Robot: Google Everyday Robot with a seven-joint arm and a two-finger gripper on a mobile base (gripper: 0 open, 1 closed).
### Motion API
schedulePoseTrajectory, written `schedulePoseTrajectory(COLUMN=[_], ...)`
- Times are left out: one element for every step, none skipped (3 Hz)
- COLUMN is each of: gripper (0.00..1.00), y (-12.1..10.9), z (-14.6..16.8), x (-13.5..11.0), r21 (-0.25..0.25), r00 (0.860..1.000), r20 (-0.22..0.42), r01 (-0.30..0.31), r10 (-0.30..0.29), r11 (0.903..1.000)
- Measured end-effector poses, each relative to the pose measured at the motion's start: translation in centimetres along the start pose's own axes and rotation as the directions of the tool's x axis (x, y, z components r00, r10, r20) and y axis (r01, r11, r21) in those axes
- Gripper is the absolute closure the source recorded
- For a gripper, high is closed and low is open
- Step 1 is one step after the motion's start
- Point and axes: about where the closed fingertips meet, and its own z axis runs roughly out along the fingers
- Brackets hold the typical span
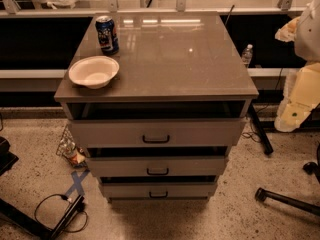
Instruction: Open top drawer
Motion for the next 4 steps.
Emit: schedulePoseTrajectory(gripper=[0.00,0.00,0.00,0.00], y=[0.0,0.3,1.6,2.6], z=[0.0,1.2,4.5,8.7], x=[0.0,0.0,0.9,1.6], r21=[0.000,0.031,0.059,0.091], r00=[1.000,1.000,0.996,0.988], r20=[0.000,0.026,0.085,0.154], r01=[0.000,0.004,0.015,0.016], r10=[0.000,-0.005,-0.019,-0.030], r11=[1.0000,0.9995,0.9982,0.9957])
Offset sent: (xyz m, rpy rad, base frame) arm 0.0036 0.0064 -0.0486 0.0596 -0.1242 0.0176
